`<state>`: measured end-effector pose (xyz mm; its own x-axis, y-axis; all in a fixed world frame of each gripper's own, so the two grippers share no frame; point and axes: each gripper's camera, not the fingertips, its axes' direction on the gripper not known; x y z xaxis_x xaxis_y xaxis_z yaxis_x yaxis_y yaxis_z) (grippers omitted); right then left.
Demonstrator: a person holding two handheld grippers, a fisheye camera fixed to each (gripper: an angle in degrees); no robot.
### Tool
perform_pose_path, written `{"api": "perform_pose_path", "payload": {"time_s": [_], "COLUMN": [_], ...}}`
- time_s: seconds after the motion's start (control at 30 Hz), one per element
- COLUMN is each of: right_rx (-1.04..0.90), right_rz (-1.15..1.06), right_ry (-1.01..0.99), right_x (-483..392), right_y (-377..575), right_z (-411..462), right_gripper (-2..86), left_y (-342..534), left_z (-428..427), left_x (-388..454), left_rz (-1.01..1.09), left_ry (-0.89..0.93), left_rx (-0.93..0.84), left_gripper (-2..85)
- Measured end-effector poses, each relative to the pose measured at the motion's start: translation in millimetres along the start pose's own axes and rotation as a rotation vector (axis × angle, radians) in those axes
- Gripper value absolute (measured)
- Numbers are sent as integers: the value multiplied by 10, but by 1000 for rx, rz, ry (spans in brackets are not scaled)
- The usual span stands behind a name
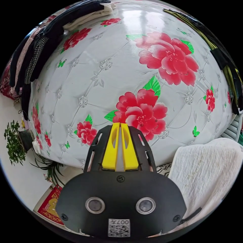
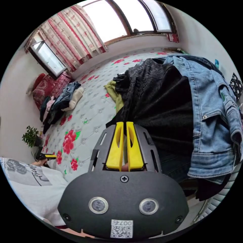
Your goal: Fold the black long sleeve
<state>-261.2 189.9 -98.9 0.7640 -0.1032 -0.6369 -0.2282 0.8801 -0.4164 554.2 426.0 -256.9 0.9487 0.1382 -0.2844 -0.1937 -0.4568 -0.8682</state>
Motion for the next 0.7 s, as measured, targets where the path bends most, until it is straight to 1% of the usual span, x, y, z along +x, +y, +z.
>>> {"api": "perform_pose_path", "payload": {"time_s": [0.07,0.1,0.13,0.17,0.2,0.23,0.27,0.3,0.37,0.4,0.43,0.47,0.53,0.6,0.67,0.7], "right_rx": [-19,-39,-92,-149,-178,-234,-286,-314,-440,-475,-540,-543,-504,-445,-351,-339], "right_rz": [-104,-135,-191,-257,-293,-359,-420,-447,-553,-619,-761,-835,-853,-780,-594,-541], "right_ry": [-247,-310,-411,-472,-493,-537,-596,-638,-819,-848,-828,-748,-695,-642,-521,-496], "right_x": [-358,-492,-805,-1165,-1351,-1713,-2044,-2195,-2735,-2858,-3055,-3130,-3044,-2800,-2310,-2173], "right_y": [334,416,581,755,844,1017,1176,1249,1519,1586,1692,1740,1713,1612,1473,1447], "right_z": [-29,4,115,253,322,453,568,621,763,764,730,672,588,534,495,491], "right_gripper": [2,2,3,4,5,7,10,12,28,34,46,57,67,75,85,88], "left_y": [4,20,34,75,146,258,331,503,813,1040,1154,1383,1715,2069,2210,2235], "left_z": [-49,-86,-106,-155,-215,-294,-340,-429,-542,-603,-630,-680,-746,-808,-842,-864], "left_x": [0,-23,-43,-87,-115,-138,-157,-221,-357,-448,-493,-582,-692,-776,-749,-686], "left_rz": [16,1,-15,-48,-50,-43,-51,-88,-154,-185,-198,-224,-252,-279,-266,-241], "left_ry": [-22,-26,-29,-29,23,131,183,258,343,378,384,383,370,373,391,404], "left_rx": [6,16,23,41,65,113,146,208,292,343,363,394,437,480,504,514], "left_gripper": [-10,-10,-10,-10,-10,-10,-10,-10,-9,-9,-9,-9,-8,-5,2,12]}}
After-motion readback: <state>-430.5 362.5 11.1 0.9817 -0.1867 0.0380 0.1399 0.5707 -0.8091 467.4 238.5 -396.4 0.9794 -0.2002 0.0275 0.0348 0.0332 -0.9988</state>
